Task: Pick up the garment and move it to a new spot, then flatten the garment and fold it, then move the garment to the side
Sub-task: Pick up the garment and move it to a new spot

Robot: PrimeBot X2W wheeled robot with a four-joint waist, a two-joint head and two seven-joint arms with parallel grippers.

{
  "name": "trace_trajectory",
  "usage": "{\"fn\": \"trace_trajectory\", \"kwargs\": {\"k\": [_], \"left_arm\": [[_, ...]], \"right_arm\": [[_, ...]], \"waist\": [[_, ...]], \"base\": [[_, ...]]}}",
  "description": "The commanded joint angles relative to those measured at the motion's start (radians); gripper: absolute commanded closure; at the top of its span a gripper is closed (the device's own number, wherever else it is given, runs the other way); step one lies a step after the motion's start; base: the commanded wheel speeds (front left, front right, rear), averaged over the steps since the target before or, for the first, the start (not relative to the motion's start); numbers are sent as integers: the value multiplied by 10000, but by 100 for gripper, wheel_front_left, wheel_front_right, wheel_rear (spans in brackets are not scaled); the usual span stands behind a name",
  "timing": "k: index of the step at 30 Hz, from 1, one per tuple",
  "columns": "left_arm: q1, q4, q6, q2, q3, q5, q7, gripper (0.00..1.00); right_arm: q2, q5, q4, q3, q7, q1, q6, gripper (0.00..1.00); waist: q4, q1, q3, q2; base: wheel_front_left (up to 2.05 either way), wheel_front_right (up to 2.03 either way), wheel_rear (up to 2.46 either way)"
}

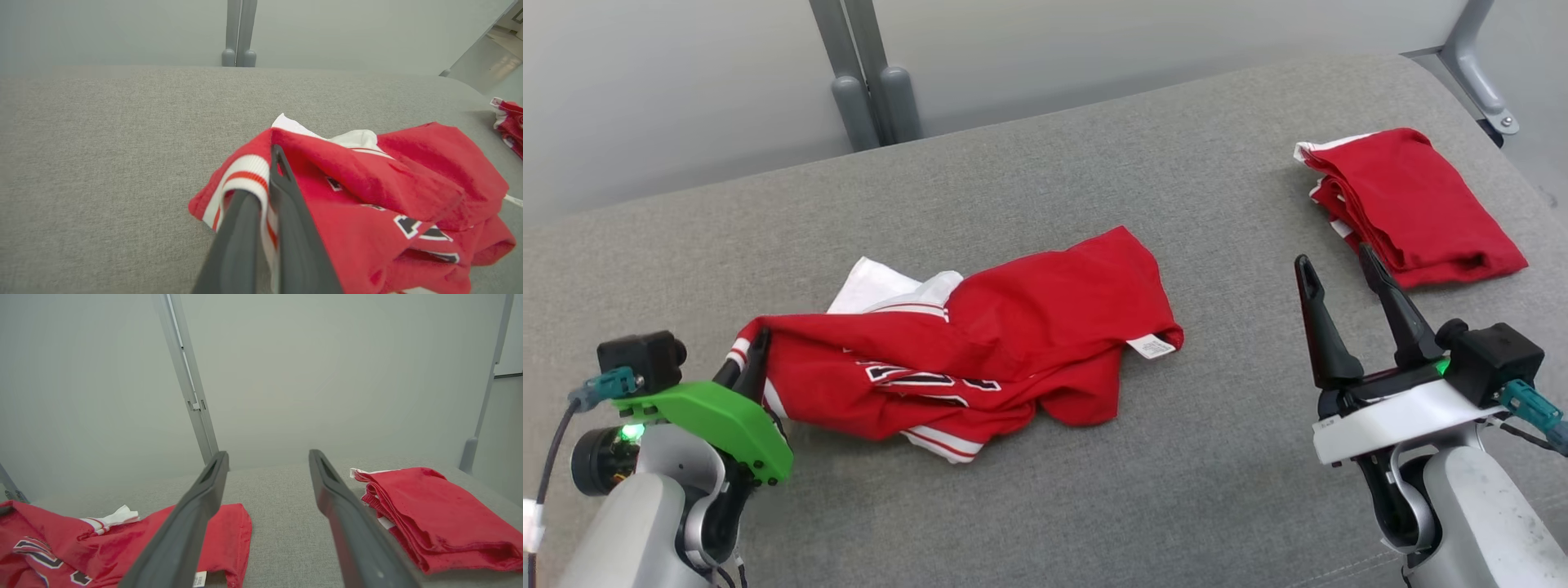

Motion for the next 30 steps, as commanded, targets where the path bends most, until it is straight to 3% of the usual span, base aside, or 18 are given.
{"fn": "trace_trajectory", "kwargs": {"k": [1,2,6,9,16,23,27,30], "left_arm": [[113,213,-16,-106,6,157,-265,15],[99,348,-77,-124,-40,243,-433,0],[25,491,-277,-234,-233,507,-1193,0],[150,177,-176,-93,-336,902,-1677,0],[810,-1578,704,275,-200,1602,-2519,0],[2379,-3148,1856,-40,173,2083,-3303,0],[3205,-3553,2122,-522,410,2252,-3497,0],[3552,-3723,2002,-937,412,2637,-3515,0]], "right_arm": [[-41,74,31,43,-25,109,1,0],[-48,78,52,74,-26,113,1,0],[-77,48,116,114,-26,184,1,0],[-89,37,156,86,-25,261,1,0],[-81,-4,141,-74,-26,589,1,0],[4,66,233,-104,-25,1096,1,0],[34,62,242,-101,-25,1295,1,0],[65,50,260,-85,-26,1364,1,0]], "waist": [[140,0,-37,-1],[192,0,-52,-1],[421,0,-178,-1],[587,0,-339,-1],[954,0,-709,-1],[1179,0,-932,-1],[1237,0,-941,-1],[1254,0,-925,-1]], "base": [[0,0,0],[0,0,0],[0,0,0],[0,0,0],[0,0,0],[0,0,0],[0,0,0],[0,0,0]]}}
